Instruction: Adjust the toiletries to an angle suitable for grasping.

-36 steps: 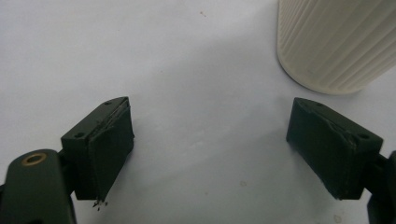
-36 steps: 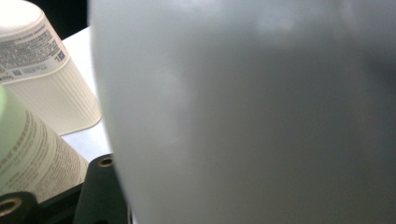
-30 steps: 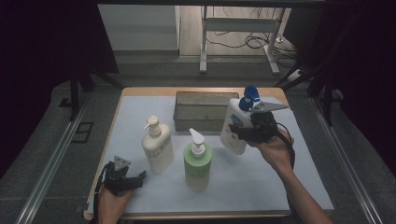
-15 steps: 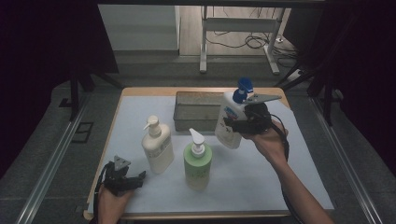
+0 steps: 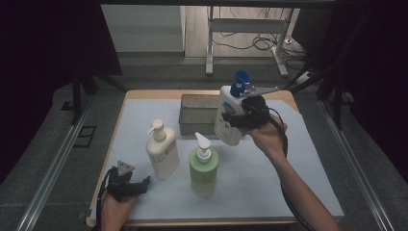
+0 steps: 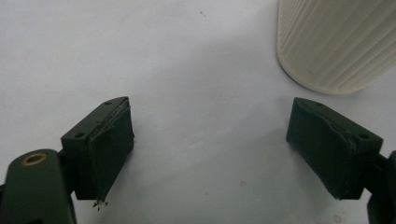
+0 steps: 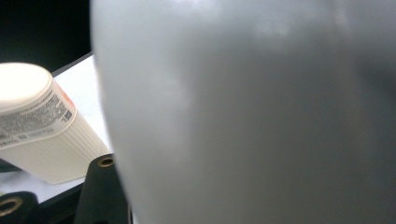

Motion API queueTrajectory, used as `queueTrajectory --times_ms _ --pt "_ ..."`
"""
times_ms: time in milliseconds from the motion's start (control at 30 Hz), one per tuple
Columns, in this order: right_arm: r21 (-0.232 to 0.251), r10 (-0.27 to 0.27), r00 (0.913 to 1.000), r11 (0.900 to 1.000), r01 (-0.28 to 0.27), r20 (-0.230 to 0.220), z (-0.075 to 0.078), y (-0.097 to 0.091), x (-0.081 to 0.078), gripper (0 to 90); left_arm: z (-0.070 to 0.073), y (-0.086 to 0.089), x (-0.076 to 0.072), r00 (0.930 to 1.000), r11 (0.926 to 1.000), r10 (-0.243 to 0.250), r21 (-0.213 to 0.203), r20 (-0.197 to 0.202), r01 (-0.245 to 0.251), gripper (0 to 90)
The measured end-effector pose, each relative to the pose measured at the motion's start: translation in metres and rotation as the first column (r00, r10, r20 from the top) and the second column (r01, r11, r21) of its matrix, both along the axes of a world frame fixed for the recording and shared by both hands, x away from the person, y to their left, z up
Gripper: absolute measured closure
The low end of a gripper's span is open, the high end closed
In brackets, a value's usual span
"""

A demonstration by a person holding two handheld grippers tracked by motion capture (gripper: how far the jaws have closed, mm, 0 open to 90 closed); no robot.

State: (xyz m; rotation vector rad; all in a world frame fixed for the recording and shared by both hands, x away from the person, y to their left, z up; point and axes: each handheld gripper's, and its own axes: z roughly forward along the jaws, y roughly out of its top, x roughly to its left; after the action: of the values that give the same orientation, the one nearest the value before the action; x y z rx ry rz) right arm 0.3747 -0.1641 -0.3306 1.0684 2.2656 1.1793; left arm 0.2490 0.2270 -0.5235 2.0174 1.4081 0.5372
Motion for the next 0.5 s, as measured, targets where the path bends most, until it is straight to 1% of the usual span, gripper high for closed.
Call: queueTrajectory --times_ms 500 --pt "-0.004 -0.004 1.0000 1.0000 0.004 -0.002 0.006 0.025 0.021 40.8 0.000 0.000 0.000 1.0000 1.0000 0.000 -0.001 0.001 0.000 14.6"
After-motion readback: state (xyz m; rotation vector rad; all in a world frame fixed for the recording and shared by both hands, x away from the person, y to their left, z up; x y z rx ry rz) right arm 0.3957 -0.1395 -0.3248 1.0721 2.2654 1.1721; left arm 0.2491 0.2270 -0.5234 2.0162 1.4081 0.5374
